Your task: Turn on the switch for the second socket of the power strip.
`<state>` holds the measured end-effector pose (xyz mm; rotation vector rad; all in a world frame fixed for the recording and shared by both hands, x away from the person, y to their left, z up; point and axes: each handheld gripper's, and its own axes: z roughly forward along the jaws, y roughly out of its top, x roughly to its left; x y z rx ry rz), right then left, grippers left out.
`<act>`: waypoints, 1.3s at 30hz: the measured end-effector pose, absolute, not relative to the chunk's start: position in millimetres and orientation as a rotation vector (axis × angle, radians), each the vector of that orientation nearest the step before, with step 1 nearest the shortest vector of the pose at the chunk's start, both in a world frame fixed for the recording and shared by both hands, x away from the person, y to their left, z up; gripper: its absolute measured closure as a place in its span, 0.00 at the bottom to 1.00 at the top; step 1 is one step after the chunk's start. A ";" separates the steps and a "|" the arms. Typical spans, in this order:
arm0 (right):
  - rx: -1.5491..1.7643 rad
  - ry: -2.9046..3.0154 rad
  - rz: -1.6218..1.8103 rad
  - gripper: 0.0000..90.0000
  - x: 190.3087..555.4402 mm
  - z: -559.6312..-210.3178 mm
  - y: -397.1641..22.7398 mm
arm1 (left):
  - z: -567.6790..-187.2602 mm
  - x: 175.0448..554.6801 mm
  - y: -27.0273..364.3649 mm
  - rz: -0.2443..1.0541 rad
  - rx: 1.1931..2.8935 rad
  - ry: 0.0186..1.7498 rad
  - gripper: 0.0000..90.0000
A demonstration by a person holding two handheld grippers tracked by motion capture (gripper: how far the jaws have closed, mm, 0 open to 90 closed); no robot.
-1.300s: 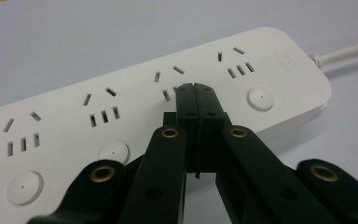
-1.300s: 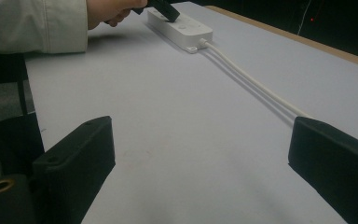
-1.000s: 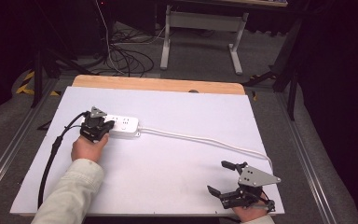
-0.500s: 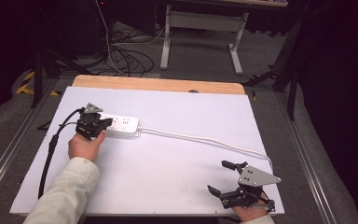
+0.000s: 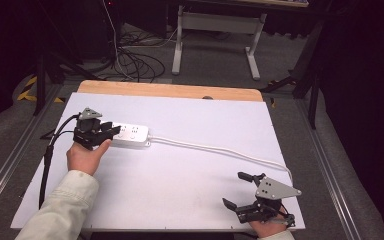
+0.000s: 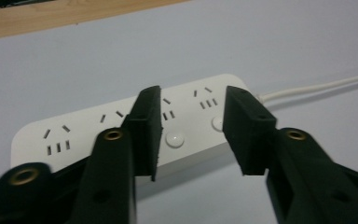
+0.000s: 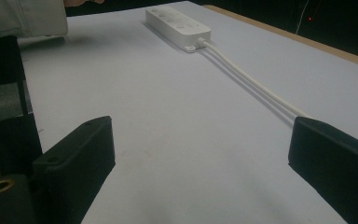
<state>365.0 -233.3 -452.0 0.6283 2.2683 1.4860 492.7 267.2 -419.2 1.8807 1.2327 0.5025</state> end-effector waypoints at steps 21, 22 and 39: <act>0.627 2.265 1.484 0.08 364.5 -451.9 -233.5 | -387.6 448.3 265.7 0.484 1.853 1.098 0.25; 0.628 2.265 1.485 0.08 364.5 -451.8 -233.7 | -386.6 445.8 265.6 0.484 1.856 1.089 0.25; 0.625 2.265 1.483 0.08 363.6 -451.6 -233.1 | -371.1 404.5 260.6 0.568 1.891 0.961 0.35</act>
